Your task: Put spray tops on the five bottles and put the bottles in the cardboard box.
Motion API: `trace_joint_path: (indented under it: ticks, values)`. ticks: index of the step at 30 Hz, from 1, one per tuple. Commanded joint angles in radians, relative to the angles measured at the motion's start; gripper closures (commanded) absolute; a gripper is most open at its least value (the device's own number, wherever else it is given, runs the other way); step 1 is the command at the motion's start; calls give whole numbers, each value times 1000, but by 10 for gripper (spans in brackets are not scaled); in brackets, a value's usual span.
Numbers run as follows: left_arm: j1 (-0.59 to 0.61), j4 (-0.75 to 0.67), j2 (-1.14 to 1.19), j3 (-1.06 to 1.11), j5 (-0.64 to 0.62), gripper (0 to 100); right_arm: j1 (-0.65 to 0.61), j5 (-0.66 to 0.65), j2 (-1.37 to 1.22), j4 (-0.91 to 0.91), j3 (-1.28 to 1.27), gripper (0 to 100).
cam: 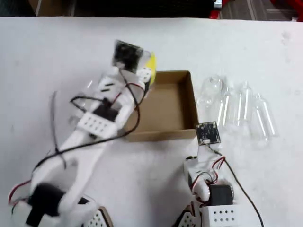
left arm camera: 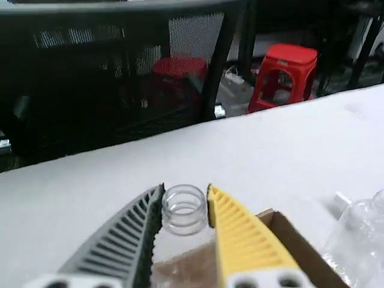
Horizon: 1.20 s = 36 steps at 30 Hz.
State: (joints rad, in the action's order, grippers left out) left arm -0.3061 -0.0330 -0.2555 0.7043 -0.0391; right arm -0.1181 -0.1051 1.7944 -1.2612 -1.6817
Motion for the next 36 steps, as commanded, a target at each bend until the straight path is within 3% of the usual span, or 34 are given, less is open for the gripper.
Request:
trace_joint_path:
  ticks: [1, 5, 9, 36]
  values:
    - [31, -149, 117, -63, 28, 978, 8, -8, 5, -7, -9, 984]
    - [35, -374, 191, 18, 35, 978, 5, -8, 5, -7, -9, 984]
    - [42, -480, 240, 77, 35, 978, 4, -8, 5, -7, -9, 984]
    - [87, -497, 259, 129, 35, 978, 5, -8, 5, -7, -9, 984]
